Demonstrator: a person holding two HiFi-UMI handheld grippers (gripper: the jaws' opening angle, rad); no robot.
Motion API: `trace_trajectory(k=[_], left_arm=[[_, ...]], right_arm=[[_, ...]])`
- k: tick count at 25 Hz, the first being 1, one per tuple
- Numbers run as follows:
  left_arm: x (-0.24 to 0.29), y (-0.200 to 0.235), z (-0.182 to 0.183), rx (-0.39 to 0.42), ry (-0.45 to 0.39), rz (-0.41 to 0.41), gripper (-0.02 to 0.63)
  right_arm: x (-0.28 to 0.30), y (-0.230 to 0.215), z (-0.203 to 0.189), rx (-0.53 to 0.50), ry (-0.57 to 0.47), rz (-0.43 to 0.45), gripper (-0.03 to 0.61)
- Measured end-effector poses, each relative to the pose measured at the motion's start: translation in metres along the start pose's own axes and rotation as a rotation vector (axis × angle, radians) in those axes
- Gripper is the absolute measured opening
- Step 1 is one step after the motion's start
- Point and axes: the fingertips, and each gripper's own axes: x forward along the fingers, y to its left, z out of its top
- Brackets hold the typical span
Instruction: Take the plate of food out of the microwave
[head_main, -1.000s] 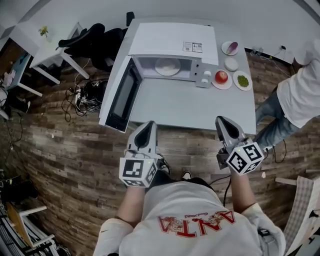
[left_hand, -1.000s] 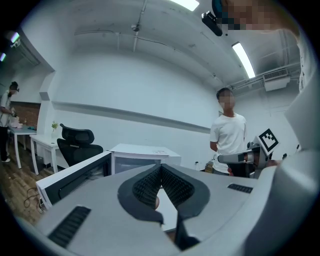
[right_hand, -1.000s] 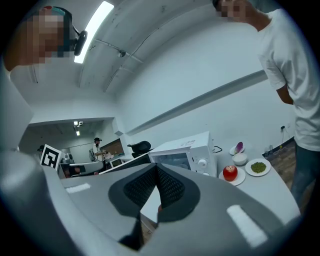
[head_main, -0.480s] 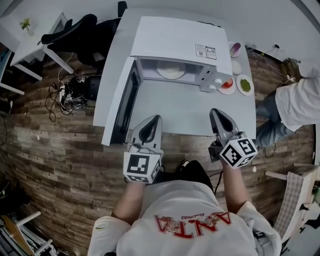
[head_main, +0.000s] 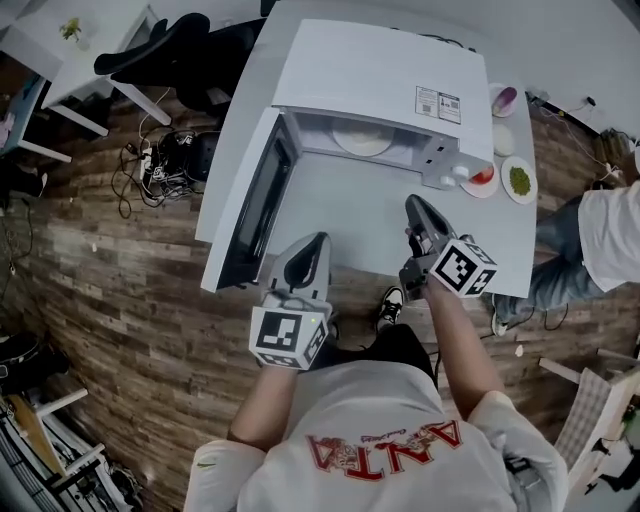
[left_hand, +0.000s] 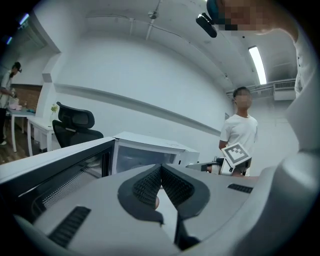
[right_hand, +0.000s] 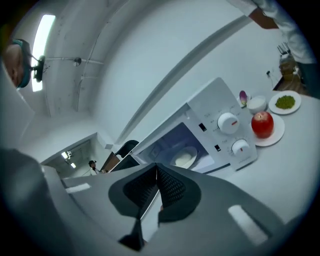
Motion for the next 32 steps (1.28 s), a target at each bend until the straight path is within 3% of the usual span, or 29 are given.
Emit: trace_trajectory(k=[3,8,11,19,32], left_arm=[[0.003,-0.001,-0.002,-0.006,-0.001,0.025,0.009],[0.008,0.004,-0.015,-0.027,0.021,0.081,0.009],[0.011,0.005,-0.026,-0.043,0.037,0.095,0.009],[0.015,0.016,-0.033,-0.059,0.051,0.072,0.009],[0.020,0.040,-0.041,-0.085,0.081,0.058,0.009]], right_arm=[[0.024,-0.019,-0.014,0.167,0.030,0.004,0.067],[0.066,-0.053,-0.034,0.492,0.009,-0.019,0.072],[0.086,-0.064,-0.039,0.609,-0.018,-0.033,0.074],[0.125,-0.096,-0.054,0.772,-0.106,-0.107,0.080],[0.159,-0.118,-0.061,0.812,-0.119,-0.165,0.067]])
